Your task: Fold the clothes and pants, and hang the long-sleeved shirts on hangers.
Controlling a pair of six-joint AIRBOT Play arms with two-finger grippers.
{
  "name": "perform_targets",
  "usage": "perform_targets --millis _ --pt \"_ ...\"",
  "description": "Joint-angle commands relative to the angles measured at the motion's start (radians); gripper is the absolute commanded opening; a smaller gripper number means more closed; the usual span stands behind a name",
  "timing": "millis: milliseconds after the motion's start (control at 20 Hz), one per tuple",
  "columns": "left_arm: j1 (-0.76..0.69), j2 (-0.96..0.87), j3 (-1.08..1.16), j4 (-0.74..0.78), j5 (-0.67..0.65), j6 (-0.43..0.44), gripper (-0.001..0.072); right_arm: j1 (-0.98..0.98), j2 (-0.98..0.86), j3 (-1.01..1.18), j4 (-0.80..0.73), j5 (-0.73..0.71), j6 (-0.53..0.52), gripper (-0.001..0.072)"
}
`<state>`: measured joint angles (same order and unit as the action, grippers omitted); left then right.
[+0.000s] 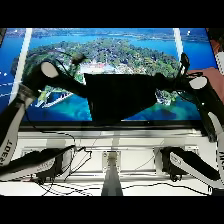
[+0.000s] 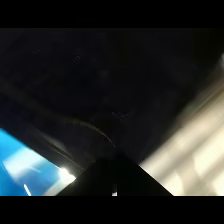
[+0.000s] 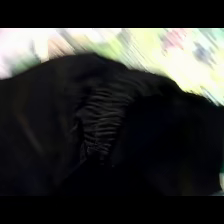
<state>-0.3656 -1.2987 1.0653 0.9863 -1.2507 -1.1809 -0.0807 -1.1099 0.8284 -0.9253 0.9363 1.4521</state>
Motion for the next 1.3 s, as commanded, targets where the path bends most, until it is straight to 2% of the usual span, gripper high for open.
perform_targets --millis 0,50,100,150,200,250,300,350,600,750,950,1250 --pt "-0.156 -0.007 -0.069 0.002 -0.086 -0.024 0.0016 -0.088 -0.003 -0.002 -0.273 0.347 -0.035 0.0038" --pt "-0.186 -0.012 -0.082 0.005 -0.071 -0.024 0.0017 -0.087 -0.004 -0.002 -0.349 0.392 -0.046 0.0043" --pt "-0.211 -0.023 -0.089 0.011 -0.063 -0.024 0.0028 -0.087 -0.005 -0.002 -0.404 0.414 -0.065 0.0169" --pt "-0.221 -0.033 -0.089 0.019 -0.06 -0.024 0.0029 -0.087 -0.005 -0.002 -0.425 0.408 -0.081 0.0484" --pt "-0.221 -0.042 -0.089 0.024 -0.056 -0.024 0.0033 -0.087 -0.005 -0.002 -0.422 0.384 -0.096 0.071" --pt "-0.219 -0.05 -0.088 0.027 -0.055 -0.024 0.016 -0.087 -0.005 -0.002 -0.412 0.351 -0.098 0.0703" --pt "-0.211 -0.056 -0.088 0.027 -0.055 -0.024 0.0355 -0.087 -0.005 -0.002 -0.405 0.311 -0.098 0.0703" --pt "-0.204 -0.061 -0.089 0.027 -0.053 -0.024 0.0511 -0.087 -0.005 -0.002 -0.399 0.268 -0.098 0.0702" --pt "-0.191 -0.077 -0.088 0.027 -0.033 -0.024 0.0527 -0.087 -0.036 -0.001 -0.252 0.06 -0.076 0.0702" --pt "-0.19 -0.085 -0.089 0.029 0.0 -0.024 0.0526 -0.088 -0.103 0.0 -0.249 0.039 -0.074 0.0702" --pt "-0.19 -0.091 -0.088 0.087 0.038 -0.024 0.0526 -0.088 -0.252 0.107 -0.23 0.111 -0.082 0.0701" --pt "-0.187 -0.091 -0.088 0.219 0.166 -0.024 0.0525 -0.088 -0.522 0.396 -0.218 0.342 -0.092 0.07"
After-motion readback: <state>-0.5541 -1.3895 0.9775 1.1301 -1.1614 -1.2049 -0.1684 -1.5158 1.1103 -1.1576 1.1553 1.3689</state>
